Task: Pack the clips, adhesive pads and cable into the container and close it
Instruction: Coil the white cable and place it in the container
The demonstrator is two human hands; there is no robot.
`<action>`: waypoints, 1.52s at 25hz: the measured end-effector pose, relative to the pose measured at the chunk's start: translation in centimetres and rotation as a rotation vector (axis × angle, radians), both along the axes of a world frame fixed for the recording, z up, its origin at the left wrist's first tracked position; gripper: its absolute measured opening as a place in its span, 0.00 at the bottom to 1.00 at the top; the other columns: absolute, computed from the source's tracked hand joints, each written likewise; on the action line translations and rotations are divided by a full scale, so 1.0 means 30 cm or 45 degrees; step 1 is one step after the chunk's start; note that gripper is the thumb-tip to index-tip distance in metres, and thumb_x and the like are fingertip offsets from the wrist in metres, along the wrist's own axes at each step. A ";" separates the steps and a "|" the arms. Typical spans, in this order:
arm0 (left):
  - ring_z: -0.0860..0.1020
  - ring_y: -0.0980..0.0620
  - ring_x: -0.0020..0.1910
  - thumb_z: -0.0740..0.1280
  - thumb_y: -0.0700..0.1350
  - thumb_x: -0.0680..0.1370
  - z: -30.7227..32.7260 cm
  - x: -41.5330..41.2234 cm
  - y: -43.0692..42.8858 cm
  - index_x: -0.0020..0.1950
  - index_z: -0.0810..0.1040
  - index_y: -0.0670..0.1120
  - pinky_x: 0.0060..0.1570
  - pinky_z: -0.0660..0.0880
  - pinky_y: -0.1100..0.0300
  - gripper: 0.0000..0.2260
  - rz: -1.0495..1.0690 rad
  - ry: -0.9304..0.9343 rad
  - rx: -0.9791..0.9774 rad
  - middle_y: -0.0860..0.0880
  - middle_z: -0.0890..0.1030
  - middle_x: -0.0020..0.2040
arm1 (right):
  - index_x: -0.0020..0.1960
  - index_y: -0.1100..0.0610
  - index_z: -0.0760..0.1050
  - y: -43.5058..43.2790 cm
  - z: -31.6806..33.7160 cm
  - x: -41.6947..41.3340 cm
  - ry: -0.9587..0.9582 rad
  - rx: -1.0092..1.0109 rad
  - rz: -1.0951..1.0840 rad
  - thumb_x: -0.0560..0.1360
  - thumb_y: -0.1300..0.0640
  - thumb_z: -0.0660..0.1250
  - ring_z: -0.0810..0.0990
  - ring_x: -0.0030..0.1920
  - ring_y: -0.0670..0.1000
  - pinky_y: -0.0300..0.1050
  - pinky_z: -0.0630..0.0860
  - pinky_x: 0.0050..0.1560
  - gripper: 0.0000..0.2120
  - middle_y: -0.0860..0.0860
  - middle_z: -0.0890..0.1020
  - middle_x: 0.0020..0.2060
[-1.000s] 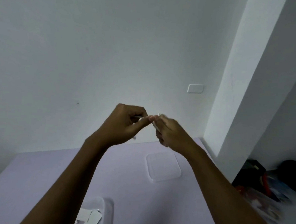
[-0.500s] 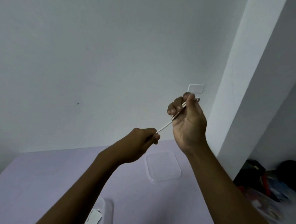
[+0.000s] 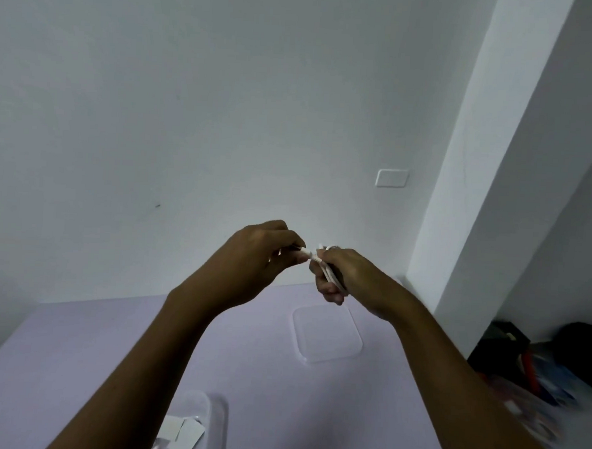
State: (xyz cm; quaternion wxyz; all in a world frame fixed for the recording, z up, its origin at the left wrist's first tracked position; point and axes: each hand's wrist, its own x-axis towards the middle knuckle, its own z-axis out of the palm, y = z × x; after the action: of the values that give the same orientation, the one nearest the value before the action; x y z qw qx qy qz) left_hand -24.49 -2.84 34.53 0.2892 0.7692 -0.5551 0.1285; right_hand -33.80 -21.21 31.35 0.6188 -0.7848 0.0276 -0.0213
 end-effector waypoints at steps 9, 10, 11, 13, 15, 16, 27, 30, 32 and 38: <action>0.78 0.49 0.47 0.71 0.47 0.77 -0.027 -0.013 0.025 0.59 0.79 0.53 0.42 0.75 0.51 0.11 -0.110 0.543 -0.334 0.53 0.79 0.47 | 0.33 0.55 0.65 0.054 -0.006 -0.005 0.199 0.664 0.576 0.70 0.49 0.53 0.52 0.25 0.48 0.43 0.47 0.27 0.12 0.48 0.57 0.23; 0.79 0.49 0.47 0.72 0.46 0.76 -0.036 -0.010 0.036 0.58 0.79 0.52 0.43 0.76 0.49 0.11 -0.097 0.565 -0.379 0.53 0.80 0.47 | 0.33 0.55 0.65 0.067 -0.013 0.003 0.211 0.676 0.596 0.70 0.49 0.53 0.52 0.25 0.48 0.44 0.47 0.27 0.12 0.49 0.57 0.23; 0.80 0.49 0.47 0.72 0.46 0.76 -0.046 -0.006 0.049 0.56 0.80 0.51 0.43 0.77 0.48 0.10 -0.085 0.569 -0.402 0.53 0.80 0.47 | 0.32 0.55 0.65 0.080 -0.020 0.012 0.224 0.696 0.609 0.69 0.49 0.54 0.52 0.25 0.48 0.44 0.47 0.27 0.12 0.48 0.57 0.23; 0.81 0.49 0.48 0.72 0.45 0.76 -0.065 0.008 0.079 0.53 0.82 0.49 0.45 0.78 0.50 0.06 -0.078 0.568 -0.391 0.54 0.82 0.48 | 0.32 0.55 0.66 0.106 -0.035 0.032 0.256 0.742 0.629 0.69 0.49 0.55 0.53 0.24 0.48 0.43 0.48 0.26 0.12 0.47 0.59 0.22; 0.82 0.51 0.48 0.70 0.44 0.77 -0.089 0.028 0.117 0.53 0.83 0.48 0.47 0.79 0.54 0.06 -0.077 0.639 -0.352 0.53 0.84 0.49 | 0.31 0.55 0.66 0.137 -0.052 0.058 0.290 0.756 0.646 0.69 0.48 0.55 0.52 0.24 0.48 0.43 0.48 0.26 0.13 0.48 0.58 0.22; 0.83 0.53 0.48 0.70 0.43 0.78 -0.104 0.042 0.146 0.54 0.84 0.47 0.47 0.79 0.56 0.07 -0.083 0.704 -0.340 0.53 0.85 0.48 | 0.31 0.55 0.67 0.158 -0.063 0.077 0.316 0.761 0.662 0.69 0.48 0.54 0.52 0.24 0.48 0.43 0.48 0.26 0.13 0.48 0.57 0.22; 0.83 0.45 0.44 0.69 0.40 0.77 -0.215 0.235 0.461 0.62 0.78 0.41 0.46 0.78 0.58 0.13 -0.127 1.009 -0.356 0.45 0.84 0.47 | 0.32 0.60 0.71 0.437 -0.130 0.347 0.272 0.689 0.580 0.73 0.53 0.54 0.59 0.23 0.49 0.42 0.56 0.27 0.16 0.50 0.65 0.21; 0.83 0.48 0.41 0.68 0.41 0.79 -0.228 0.325 0.547 0.61 0.79 0.44 0.45 0.79 0.54 0.11 0.044 0.837 -0.394 0.48 0.84 0.45 | 0.42 0.68 0.77 0.514 -0.138 0.420 -0.093 0.336 0.266 0.78 0.62 0.58 0.71 0.31 0.56 0.50 0.70 0.37 0.13 0.57 0.75 0.29; 0.84 0.50 0.41 0.68 0.43 0.80 -0.245 0.381 0.604 0.63 0.78 0.46 0.46 0.79 0.57 0.12 0.142 0.710 -0.398 0.50 0.84 0.45 | 0.51 0.64 0.80 0.562 -0.152 0.458 -0.203 0.060 0.138 0.80 0.63 0.63 0.79 0.38 0.56 0.48 0.76 0.44 0.08 0.58 0.81 0.35; 0.79 0.60 0.41 0.68 0.37 0.79 -0.352 0.520 0.694 0.67 0.77 0.42 0.45 0.74 0.71 0.16 0.259 0.093 -0.307 0.46 0.78 0.58 | 0.54 0.58 0.80 0.715 -0.221 0.529 -0.244 -0.219 -0.040 0.81 0.56 0.65 0.83 0.41 0.49 0.42 0.78 0.48 0.08 0.52 0.84 0.38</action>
State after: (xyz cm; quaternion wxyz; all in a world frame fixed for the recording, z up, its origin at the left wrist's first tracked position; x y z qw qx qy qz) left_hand -8.90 17.98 23.98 0.3847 0.7854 -0.4441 0.1948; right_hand -17.93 0.25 24.71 0.5486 -0.8288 -0.0214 -0.1082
